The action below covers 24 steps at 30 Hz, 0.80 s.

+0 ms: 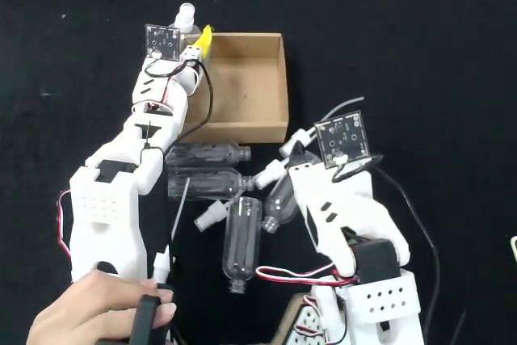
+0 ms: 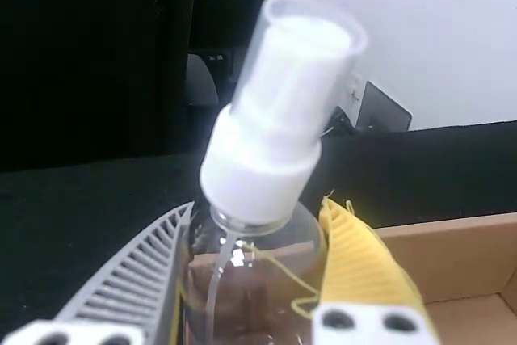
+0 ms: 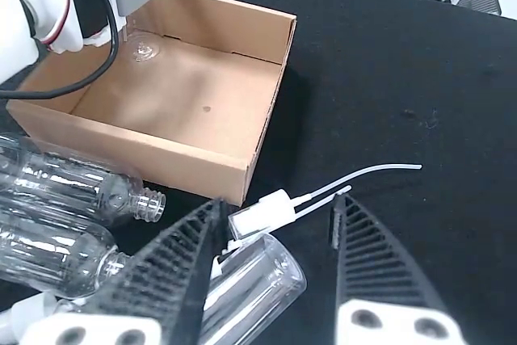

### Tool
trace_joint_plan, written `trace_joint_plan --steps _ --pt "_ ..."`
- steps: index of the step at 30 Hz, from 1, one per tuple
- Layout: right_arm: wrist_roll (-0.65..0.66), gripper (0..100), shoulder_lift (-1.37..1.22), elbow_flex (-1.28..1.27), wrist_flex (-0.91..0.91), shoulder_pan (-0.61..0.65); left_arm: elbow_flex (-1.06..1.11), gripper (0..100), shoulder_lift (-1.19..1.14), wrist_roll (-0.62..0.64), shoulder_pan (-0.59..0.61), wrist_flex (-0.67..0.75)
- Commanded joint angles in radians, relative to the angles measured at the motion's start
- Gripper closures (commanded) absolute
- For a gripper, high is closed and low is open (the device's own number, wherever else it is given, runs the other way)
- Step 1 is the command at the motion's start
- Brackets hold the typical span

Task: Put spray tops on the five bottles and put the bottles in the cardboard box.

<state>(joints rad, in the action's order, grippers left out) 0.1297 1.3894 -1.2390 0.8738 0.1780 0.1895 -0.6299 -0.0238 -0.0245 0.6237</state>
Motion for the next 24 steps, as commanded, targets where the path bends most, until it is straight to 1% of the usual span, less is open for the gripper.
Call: trace_joint_plan --steps 1,3,4,8,9,14,20,22,24 --pt "-0.003 79.8 0.015 0.051 -0.025 -0.017 -0.047 97 0.012 -0.005 0.044 0.020" --pt "-0.003 79.8 0.015 0.051 -0.025 -0.017 -0.047 96 0.012 -0.005 0.044 0.020" --pt "-0.003 79.8 0.015 0.051 -0.025 -0.017 -0.047 94 0.011 -0.005 0.044 0.020" --pt "-0.003 79.8 0.015 0.051 -0.025 -0.017 -0.047 81 0.005 0.002 0.044 0.020" --pt "-0.003 79.8 0.015 0.051 -0.025 -0.017 -0.047 79 0.003 0.002 0.044 0.020" --pt "-0.003 79.8 0.015 0.051 -0.025 -0.017 -0.047 81 0.005 0.002 0.044 0.020" --pt "-0.003 79.8 0.015 0.053 -0.025 -0.017 -0.047 81 0.012 0.002 0.045 0.020" --pt "-0.003 79.8 0.015 0.053 -0.025 -0.017 -0.047 77 0.012 0.002 0.045 0.021" --pt "-0.003 79.8 0.015 0.053 -0.025 -0.017 -0.047 71 0.011 0.002 0.045 0.020"
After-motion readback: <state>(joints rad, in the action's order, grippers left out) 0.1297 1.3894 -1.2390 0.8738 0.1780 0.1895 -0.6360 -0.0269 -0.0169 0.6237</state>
